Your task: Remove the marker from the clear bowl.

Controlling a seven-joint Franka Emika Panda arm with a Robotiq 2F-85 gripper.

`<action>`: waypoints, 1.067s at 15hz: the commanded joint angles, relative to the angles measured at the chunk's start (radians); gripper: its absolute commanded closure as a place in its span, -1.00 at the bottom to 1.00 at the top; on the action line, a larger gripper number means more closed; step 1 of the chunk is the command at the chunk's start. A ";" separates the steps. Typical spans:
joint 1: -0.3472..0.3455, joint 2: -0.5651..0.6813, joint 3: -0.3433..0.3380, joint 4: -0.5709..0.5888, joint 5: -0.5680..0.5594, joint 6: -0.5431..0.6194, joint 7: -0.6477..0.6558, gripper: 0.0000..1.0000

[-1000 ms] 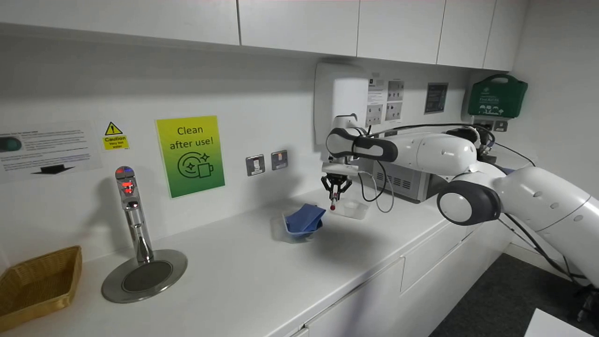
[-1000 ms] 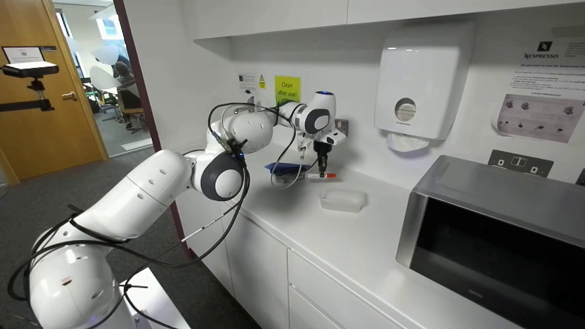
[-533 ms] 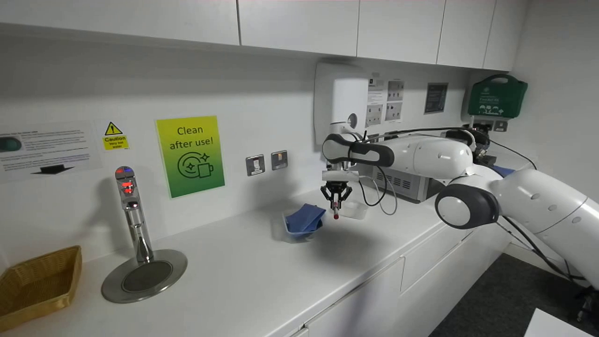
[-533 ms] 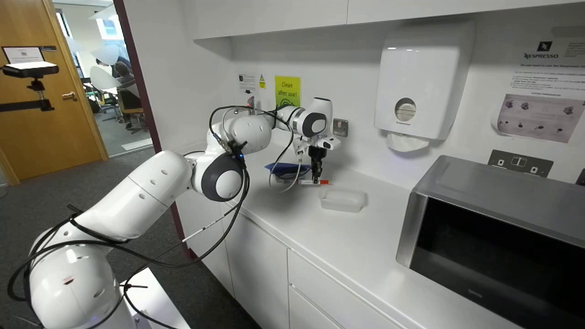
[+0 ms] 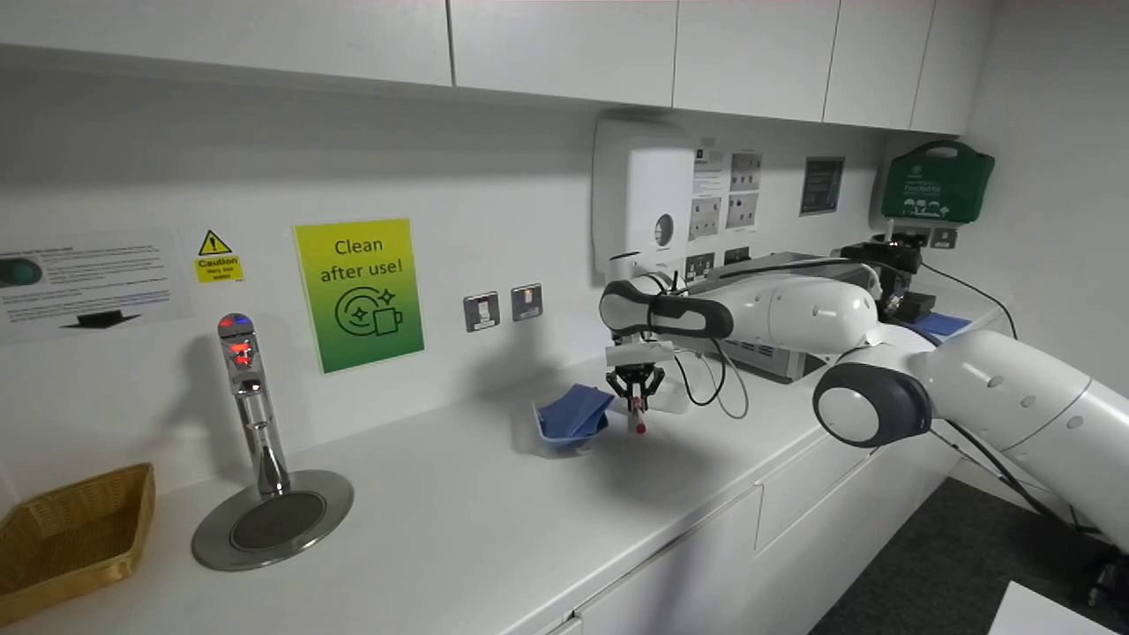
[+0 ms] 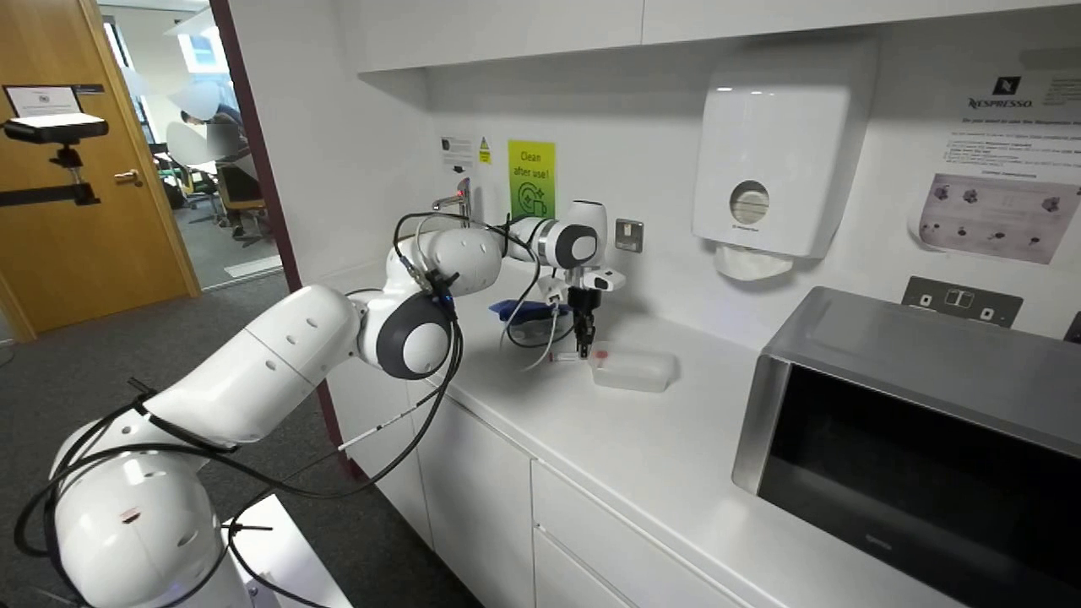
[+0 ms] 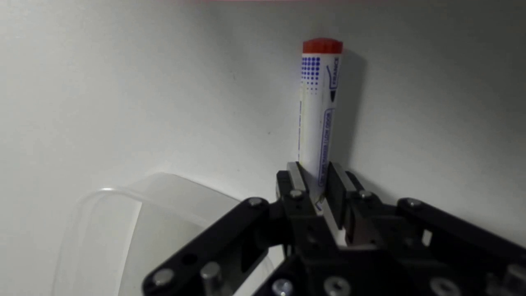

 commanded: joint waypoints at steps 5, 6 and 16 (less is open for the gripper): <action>0.015 0.000 -0.009 0.003 -0.046 0.006 -0.032 0.10; 0.016 -0.003 -0.008 0.003 -0.046 0.008 -0.034 0.08; 0.042 -0.096 0.004 -0.004 -0.033 0.085 -0.092 -1.00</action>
